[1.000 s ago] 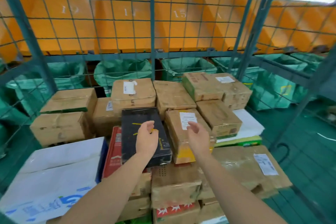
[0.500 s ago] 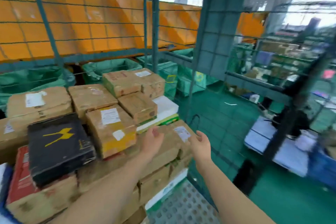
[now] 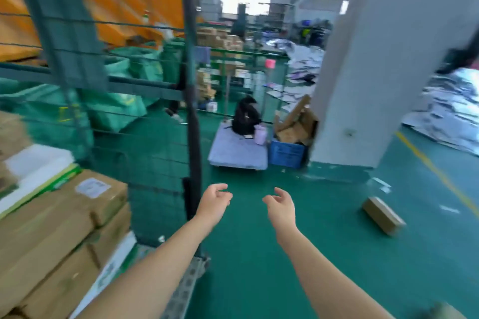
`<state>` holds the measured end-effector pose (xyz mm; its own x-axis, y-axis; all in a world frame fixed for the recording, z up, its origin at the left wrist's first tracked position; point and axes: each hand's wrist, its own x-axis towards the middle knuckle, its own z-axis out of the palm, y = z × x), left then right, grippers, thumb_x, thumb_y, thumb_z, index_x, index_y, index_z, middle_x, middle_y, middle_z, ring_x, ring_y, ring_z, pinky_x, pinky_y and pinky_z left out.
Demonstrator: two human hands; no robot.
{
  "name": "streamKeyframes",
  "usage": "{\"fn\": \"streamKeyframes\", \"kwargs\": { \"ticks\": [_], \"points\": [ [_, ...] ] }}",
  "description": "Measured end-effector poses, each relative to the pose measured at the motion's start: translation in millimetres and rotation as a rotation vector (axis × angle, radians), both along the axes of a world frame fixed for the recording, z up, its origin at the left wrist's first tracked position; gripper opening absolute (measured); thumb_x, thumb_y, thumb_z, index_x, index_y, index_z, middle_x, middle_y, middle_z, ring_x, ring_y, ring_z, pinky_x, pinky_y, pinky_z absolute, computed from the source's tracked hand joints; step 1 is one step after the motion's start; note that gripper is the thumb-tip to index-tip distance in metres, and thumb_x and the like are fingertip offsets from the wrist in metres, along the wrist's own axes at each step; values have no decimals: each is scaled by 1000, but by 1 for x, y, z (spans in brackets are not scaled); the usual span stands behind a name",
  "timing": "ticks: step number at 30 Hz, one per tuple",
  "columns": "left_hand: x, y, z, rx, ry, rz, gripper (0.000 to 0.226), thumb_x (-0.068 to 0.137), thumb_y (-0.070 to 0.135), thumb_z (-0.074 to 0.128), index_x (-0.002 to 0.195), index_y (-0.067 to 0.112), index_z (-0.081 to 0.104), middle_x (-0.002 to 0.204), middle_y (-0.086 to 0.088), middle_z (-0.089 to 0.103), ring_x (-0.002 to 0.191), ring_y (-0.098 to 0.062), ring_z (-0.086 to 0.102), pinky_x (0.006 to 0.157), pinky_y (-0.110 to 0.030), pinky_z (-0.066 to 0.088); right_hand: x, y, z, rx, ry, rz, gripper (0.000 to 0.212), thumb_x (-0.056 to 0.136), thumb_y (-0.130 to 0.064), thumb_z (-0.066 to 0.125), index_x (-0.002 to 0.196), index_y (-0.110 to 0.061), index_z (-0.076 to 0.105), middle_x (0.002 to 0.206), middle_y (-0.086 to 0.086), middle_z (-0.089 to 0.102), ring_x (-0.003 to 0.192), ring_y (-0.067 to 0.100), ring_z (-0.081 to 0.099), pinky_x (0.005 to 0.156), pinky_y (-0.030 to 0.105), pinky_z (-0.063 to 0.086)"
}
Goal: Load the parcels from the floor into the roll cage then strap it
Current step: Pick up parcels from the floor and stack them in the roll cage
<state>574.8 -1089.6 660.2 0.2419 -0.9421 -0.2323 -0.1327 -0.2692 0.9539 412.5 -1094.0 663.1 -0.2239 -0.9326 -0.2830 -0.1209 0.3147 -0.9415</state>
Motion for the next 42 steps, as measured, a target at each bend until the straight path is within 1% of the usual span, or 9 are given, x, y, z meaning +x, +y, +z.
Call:
{"fn": "streamKeyframes", "kwargs": {
  "ticks": [4,11,17,25,28,33,37,40,42],
  "points": [
    [-100,-17,-5,23,-1,-193,26,92,13,55,117,19,55,89,2,61,93,-21,62,82,-32,49,-102,15,-8,35,-9,-191,54,95,-19,56,147,-18,41,138,4,52,96,16,54,83,30,38],
    [-245,-54,-21,41,-33,-480,26,92,16,55,117,19,57,90,3,62,90,-20,62,78,-32,49,-241,32,-26,74,-18,-481,56,95,-20,57,148,-17,39,137,5,52,108,23,55,85,34,43],
    [-372,-106,-42,89,-66,-723,24,93,20,55,117,21,55,105,1,61,100,-20,64,86,-35,50,-342,15,-49,141,-32,-653,61,93,-21,60,149,-14,36,143,9,48,120,26,52,102,39,42],
    [-549,-182,-58,144,-87,-1004,23,93,19,55,116,18,54,104,0,63,83,-15,60,81,-31,47,-476,-15,-58,215,-20,-888,63,93,-18,61,150,-12,34,141,12,48,124,26,49,101,36,40],
    [-596,-189,-68,189,-116,-1099,23,93,20,54,116,19,54,110,0,63,88,-16,61,82,-31,46,-508,-10,-64,258,-33,-987,62,91,-18,62,148,-14,37,131,6,53,104,21,53,94,36,45],
    [-674,-183,-86,253,-146,-1257,24,94,19,53,118,19,54,116,-1,62,95,-17,62,87,-33,47,-566,1,-75,288,-72,-1116,55,95,-12,58,146,-11,40,132,4,52,102,17,51,87,31,42],
    [-735,-186,-104,286,-188,-1332,26,93,21,54,119,20,54,118,1,61,101,-17,62,92,-35,49,-620,-1,-93,320,-86,-1168,58,93,-13,60,147,-9,40,140,7,53,108,18,53,94,32,44],
    [-790,-196,-119,306,-218,-1342,27,93,22,56,119,21,54,121,1,60,108,-19,61,97,-39,49,-675,-11,-105,332,-115,-1162,54,94,-13,58,145,-11,40,129,5,54,101,17,55,81,29,44],
    [-832,-203,-131,325,-234,-1336,29,93,23,56,122,21,53,122,1,59,110,-19,60,99,-41,48,-721,-20,-116,349,-105,-1131,56,96,-14,57,148,-13,37,136,7,51,102,15,52,82,27,41]
  ]
}}
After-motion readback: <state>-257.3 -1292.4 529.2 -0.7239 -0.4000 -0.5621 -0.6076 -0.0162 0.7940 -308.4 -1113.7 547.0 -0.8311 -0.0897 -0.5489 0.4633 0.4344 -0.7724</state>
